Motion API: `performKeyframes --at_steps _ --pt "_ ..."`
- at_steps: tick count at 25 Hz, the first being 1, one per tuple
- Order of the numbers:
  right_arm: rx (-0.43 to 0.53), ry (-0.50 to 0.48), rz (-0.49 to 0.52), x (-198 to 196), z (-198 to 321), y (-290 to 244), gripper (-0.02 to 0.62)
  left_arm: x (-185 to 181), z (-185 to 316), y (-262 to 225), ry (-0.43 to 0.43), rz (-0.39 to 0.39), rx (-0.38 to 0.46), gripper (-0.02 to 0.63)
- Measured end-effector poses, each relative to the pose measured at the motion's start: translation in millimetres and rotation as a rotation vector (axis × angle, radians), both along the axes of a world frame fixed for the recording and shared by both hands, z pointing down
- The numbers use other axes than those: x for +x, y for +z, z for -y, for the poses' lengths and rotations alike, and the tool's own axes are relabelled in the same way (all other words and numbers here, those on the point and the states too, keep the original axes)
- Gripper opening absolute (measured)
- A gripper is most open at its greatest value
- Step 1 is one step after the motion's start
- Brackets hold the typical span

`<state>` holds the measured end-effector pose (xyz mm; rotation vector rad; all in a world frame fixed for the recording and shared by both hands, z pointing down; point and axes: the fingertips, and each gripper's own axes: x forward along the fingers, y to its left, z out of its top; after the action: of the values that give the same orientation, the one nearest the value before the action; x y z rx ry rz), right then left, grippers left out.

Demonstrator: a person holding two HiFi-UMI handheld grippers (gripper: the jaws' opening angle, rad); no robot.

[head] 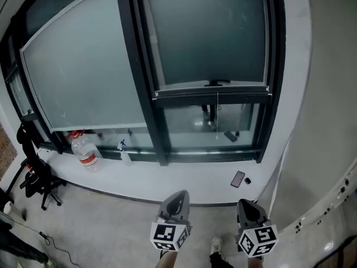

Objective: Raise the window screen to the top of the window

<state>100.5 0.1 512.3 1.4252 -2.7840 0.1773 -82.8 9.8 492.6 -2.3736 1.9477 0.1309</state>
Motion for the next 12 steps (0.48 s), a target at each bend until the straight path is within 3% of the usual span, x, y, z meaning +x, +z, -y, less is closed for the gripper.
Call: performKeyframes --at_steps 12 --pt "-0.044 -0.047 0.019 5 216 -5 0.005 15 214 -13 -0.018 -0.004 -0.022 0.003"
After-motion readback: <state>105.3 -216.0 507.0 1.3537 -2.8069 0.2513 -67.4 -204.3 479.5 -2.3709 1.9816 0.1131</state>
